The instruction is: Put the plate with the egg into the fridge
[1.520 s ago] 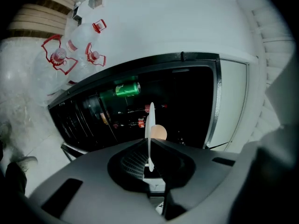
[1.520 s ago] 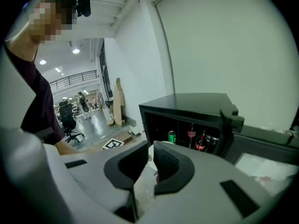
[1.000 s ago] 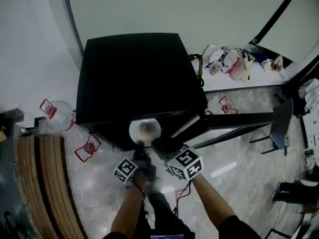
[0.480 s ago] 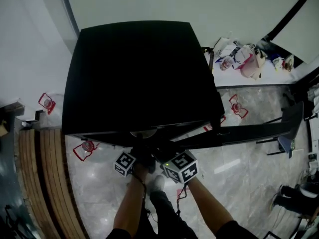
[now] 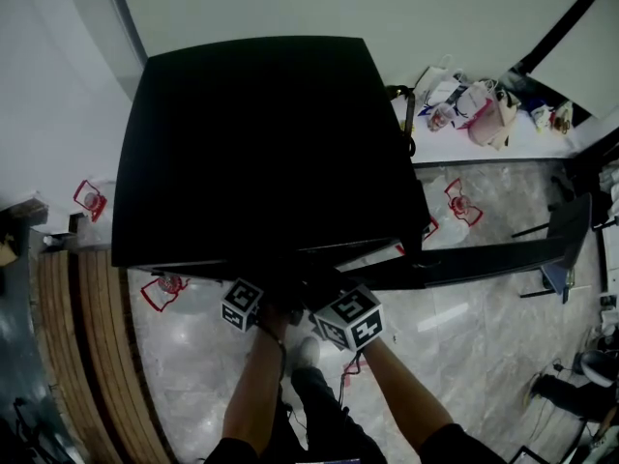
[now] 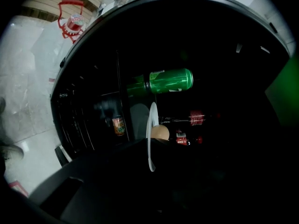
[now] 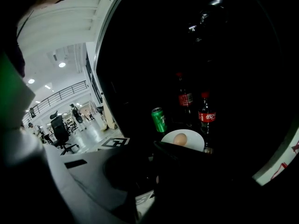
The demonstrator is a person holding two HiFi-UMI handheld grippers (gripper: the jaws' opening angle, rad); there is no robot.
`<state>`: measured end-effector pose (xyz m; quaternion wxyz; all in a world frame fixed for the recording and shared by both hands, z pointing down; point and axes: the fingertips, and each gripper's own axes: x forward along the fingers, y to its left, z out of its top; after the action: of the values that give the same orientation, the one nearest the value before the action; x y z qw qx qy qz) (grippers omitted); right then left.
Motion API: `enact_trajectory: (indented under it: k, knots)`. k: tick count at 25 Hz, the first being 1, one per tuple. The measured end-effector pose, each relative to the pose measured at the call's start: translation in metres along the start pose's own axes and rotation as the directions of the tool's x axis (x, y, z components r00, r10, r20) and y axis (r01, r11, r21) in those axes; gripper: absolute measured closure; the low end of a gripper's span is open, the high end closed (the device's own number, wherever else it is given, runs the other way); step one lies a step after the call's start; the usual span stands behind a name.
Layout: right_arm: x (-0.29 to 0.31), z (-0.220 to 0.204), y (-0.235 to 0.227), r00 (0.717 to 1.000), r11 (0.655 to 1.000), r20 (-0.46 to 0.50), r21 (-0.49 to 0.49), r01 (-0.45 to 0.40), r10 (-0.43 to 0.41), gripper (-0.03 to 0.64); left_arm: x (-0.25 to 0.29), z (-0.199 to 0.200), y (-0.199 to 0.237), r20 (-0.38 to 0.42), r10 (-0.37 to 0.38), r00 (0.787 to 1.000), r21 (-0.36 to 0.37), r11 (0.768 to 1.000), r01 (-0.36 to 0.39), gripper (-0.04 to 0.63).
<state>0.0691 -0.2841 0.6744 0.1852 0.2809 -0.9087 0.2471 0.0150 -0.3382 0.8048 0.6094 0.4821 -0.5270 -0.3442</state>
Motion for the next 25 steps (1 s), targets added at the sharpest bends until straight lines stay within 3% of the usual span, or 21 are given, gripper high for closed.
enact_trajectory:
  k: [4, 8, 20, 24, 25]
  knots:
    - [-0.001, 0.001, 0.001, 1.0, 1.0, 0.0, 0.001, -0.006, 0.006, 0.575, 0.001, 0.002, -0.007, 0.015, 0.045, 0.999, 0.001, 0.999, -0.045, 0.563]
    - [-0.003, -0.002, 0.003, 1.0, 1.0, -0.015, 0.007, -0.014, 0.014, 0.575, 0.001, 0.001, -0.013, 0.023, 0.085, 0.996, -0.006, 0.996, -0.085, 0.448]
    - [-0.012, 0.007, 0.006, 1.0, 1.0, 0.024, 0.01, -0.007, 0.007, 0.575, -0.026, 0.002, -0.006, 0.021, 0.124, 0.992, -0.032, 0.992, -0.124, 0.443]
    - [-0.018, 0.006, 0.012, 0.999, 1.0, 0.033, 0.009, 0.002, -0.002, 0.575, -0.052, -0.004, -0.01, -0.008, 0.108, 0.994, 0.022, 0.994, -0.107, 0.446]
    - [-0.019, 0.005, 0.014, 0.999, 1.0, 0.038, 0.011, 0.003, -0.003, 0.575, -0.061, -0.006, -0.013, -0.017, 0.099, 0.995, 0.047, 0.994, -0.098, 0.474]
